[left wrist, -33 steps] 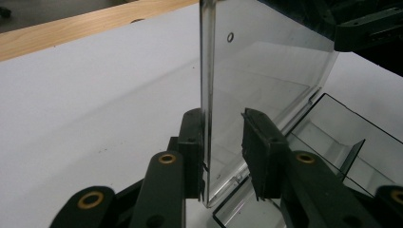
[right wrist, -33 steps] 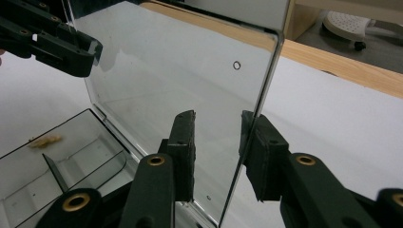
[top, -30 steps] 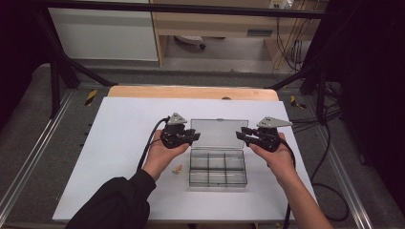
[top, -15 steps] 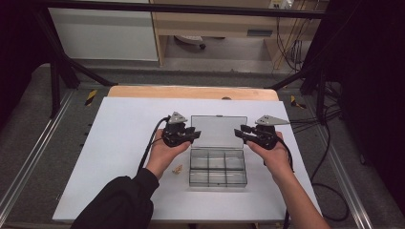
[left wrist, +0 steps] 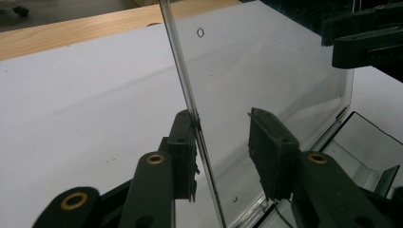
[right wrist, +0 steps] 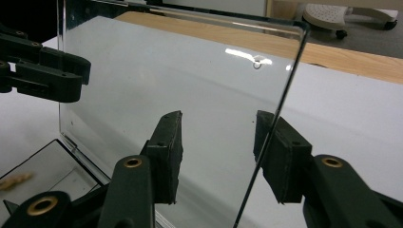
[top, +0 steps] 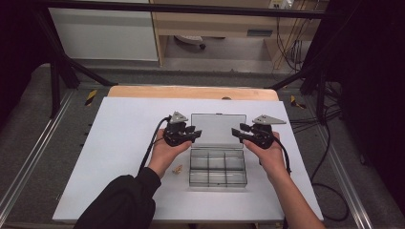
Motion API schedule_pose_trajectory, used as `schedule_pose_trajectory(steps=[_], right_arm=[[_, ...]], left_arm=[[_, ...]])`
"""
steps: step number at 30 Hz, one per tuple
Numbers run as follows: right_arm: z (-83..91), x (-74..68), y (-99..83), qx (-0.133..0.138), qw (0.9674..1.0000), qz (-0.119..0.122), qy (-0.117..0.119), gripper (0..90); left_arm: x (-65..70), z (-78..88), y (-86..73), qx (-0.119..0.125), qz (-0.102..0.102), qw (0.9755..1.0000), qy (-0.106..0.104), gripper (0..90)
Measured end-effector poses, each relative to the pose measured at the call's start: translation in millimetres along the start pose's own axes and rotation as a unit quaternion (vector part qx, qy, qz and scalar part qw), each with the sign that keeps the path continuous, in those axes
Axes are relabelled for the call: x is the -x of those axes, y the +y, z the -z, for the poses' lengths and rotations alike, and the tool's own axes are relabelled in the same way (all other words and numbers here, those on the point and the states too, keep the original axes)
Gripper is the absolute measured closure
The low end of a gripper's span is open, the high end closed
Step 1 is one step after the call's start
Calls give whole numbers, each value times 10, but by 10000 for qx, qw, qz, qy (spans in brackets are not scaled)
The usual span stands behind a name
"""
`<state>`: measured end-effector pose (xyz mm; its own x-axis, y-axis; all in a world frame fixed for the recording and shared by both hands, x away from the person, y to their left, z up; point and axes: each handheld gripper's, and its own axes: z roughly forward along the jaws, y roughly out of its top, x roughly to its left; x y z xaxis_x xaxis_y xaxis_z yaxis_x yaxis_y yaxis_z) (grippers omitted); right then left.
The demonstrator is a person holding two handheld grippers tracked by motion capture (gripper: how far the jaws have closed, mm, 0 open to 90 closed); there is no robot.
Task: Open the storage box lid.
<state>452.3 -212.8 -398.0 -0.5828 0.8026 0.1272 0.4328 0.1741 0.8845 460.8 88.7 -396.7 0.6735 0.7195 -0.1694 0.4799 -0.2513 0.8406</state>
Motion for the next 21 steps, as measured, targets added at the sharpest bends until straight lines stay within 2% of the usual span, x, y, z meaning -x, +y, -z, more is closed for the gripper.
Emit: schedule_pose_trajectory(steps=[5,21], right_arm=[[-25,-2,-13,-16,10000,-37,-19,503],[-111,-3,-42,-75,9998,-141,-82,443]], left_arm=[[-11,-20,-6,17,98,9999,-12,613],[-29,-76,-36,-37,147,9999,31,582]])
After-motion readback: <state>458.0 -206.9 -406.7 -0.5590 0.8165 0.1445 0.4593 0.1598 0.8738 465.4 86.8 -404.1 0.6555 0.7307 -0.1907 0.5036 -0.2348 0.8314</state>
